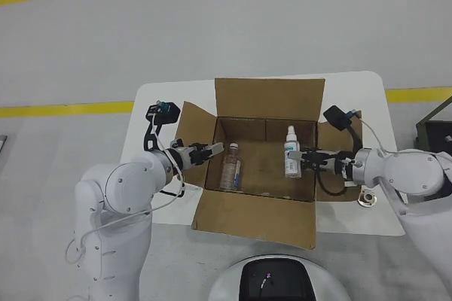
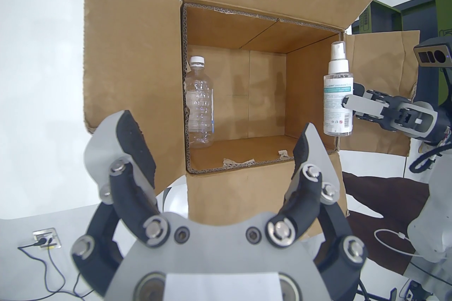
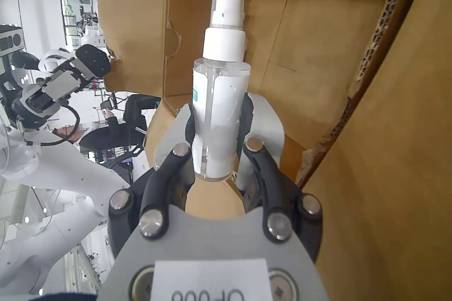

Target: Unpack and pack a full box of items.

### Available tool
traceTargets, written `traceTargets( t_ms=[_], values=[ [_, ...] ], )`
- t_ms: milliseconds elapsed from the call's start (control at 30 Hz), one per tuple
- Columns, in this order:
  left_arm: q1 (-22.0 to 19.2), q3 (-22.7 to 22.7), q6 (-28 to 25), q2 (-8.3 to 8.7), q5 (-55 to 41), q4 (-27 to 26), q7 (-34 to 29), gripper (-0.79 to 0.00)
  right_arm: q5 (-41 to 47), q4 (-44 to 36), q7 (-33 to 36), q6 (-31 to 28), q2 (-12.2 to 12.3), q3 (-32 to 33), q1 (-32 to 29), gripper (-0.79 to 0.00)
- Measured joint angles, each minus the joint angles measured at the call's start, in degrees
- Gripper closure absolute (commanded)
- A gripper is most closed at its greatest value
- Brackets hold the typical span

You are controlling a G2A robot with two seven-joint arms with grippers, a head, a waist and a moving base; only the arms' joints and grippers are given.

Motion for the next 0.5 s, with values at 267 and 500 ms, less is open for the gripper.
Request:
traceTargets(
  t_ms=[267,500],
  values=[
    [3.75,-4.3,-2.9,0.63,-5.11,-3.69,6.36,-0.785,0.61,0.08,-2.28,-1.42,-0.16,-1.4,-1.21,0.0],
    [4.82,-7.58,-0.94,1.24,-4.93,-4.44,8.71,-0.785,-0.66,3.28,-6.65,-0.42,-1.45,-10.79,2.97,0.0]
  ],
)
